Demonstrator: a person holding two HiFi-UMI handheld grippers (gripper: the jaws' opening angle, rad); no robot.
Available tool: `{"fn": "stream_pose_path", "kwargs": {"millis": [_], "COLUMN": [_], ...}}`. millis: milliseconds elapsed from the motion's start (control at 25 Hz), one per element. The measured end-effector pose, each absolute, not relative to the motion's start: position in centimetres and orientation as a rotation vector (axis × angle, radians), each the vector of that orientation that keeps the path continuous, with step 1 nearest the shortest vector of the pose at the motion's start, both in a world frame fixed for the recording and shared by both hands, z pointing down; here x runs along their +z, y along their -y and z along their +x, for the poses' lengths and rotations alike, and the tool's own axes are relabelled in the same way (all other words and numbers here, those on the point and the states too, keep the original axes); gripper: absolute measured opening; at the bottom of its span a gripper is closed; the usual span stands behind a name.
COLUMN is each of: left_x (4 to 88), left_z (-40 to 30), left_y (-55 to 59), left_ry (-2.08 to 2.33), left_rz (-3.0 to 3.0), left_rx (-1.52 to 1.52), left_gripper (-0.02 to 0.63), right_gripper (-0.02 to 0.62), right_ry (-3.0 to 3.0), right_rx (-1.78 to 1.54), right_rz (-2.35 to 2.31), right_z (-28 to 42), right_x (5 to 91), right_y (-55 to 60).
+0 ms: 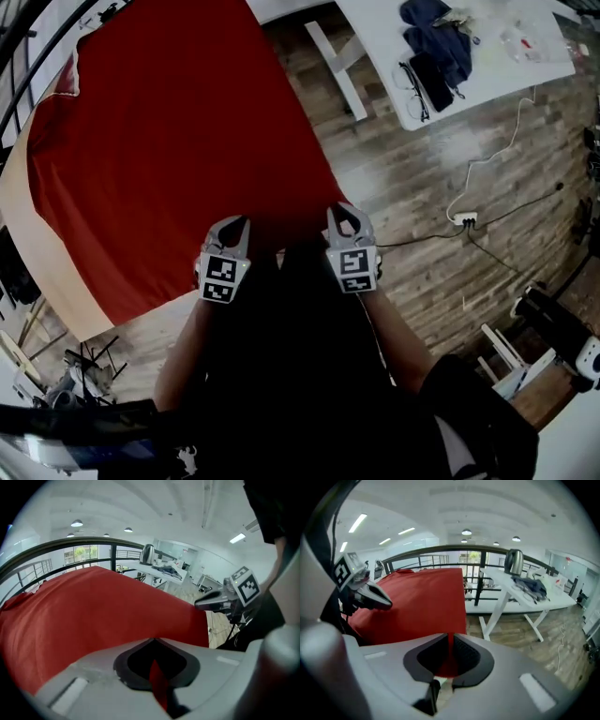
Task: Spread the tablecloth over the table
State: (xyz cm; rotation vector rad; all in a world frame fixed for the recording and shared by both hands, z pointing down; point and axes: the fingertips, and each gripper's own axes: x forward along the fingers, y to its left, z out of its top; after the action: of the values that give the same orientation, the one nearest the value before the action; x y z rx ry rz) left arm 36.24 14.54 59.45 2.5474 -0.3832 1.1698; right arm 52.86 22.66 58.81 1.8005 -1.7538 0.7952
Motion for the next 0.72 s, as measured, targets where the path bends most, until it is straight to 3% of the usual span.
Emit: {"fn": "stream_pose_path", "kwargs": {"millis": [160, 320, 520, 720], "left_x": [60.3, 60.6, 61.0, 59.0], "left_z": [37.2, 37.7, 37.9, 31.2], "left_y": [-16.6, -17.0, -17.9, -15.9], "left_ry": [0.488, 0.621, 0.640, 0.831], "left_rz": [2.536, 2.540, 2.540, 2.455], "left_rx": [1.226, 1.196, 1.208, 1.072], "left_gripper": [0.005, -0.005, 0.005, 0.003], "right_gripper": [0.049, 0.049, 0.044, 0.044], "right_ry": [1.815, 1.992, 1.970, 2.042], "right_rx": [0.712, 0.503, 0.539, 0.389], "right_rz": [1.755, 1.582, 1.487, 1.381], "right_z": [54.4, 50.2, 49.3, 46.7], "right_x": [58.6, 57.2, 60.6, 58.0], "right_y": [-23.8, -22.2, -24.3, -21.1]}}
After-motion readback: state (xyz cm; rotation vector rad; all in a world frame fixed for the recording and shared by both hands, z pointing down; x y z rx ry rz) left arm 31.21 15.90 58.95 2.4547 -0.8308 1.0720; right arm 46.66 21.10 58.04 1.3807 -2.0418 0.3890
